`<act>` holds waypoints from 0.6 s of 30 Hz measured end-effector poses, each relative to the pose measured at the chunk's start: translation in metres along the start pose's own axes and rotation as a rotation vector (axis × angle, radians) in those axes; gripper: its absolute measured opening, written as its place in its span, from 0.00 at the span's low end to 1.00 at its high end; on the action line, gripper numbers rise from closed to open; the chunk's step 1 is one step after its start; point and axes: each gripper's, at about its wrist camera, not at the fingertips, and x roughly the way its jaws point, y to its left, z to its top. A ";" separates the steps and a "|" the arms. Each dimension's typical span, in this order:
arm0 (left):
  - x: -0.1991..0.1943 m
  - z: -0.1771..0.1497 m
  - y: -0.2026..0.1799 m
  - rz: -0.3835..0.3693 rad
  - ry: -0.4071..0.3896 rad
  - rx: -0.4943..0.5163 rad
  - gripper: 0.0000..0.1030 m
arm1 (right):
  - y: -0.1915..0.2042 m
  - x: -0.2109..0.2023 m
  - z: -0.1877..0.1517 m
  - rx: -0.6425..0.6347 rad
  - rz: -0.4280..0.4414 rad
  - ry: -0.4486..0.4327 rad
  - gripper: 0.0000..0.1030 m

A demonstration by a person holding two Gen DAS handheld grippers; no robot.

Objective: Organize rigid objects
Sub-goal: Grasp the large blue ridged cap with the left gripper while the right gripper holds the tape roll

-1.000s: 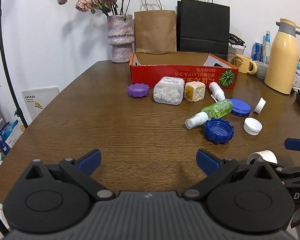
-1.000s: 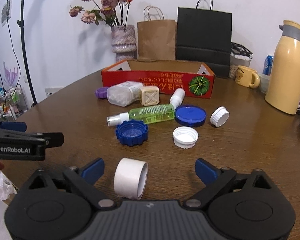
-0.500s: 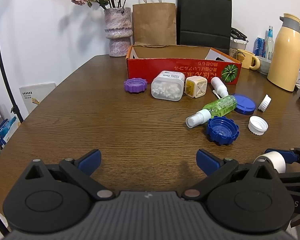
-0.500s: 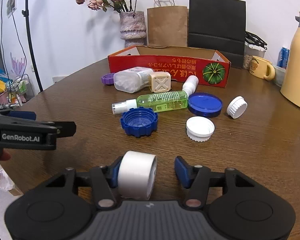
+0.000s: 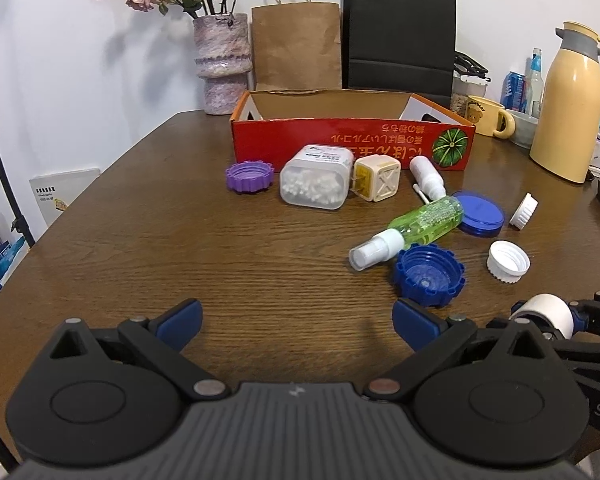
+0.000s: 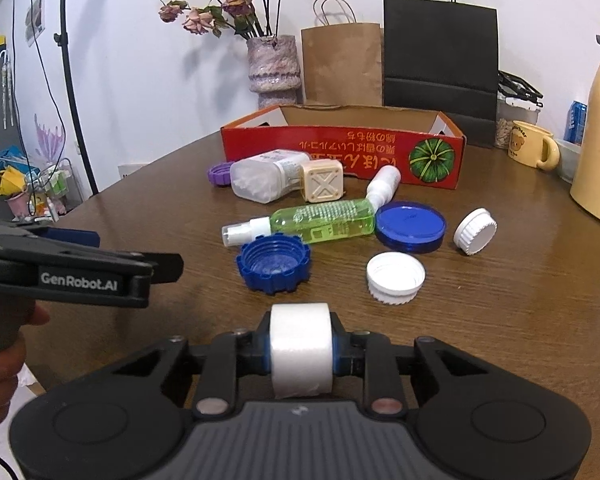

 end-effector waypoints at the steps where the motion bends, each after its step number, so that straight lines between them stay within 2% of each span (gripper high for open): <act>1: 0.001 0.001 -0.002 0.000 0.001 0.003 1.00 | -0.002 0.000 0.001 0.001 -0.001 -0.003 0.24; 18: 0.027 0.019 -0.048 -0.030 0.015 0.018 1.00 | -0.059 0.004 0.009 0.041 -0.052 -0.047 0.24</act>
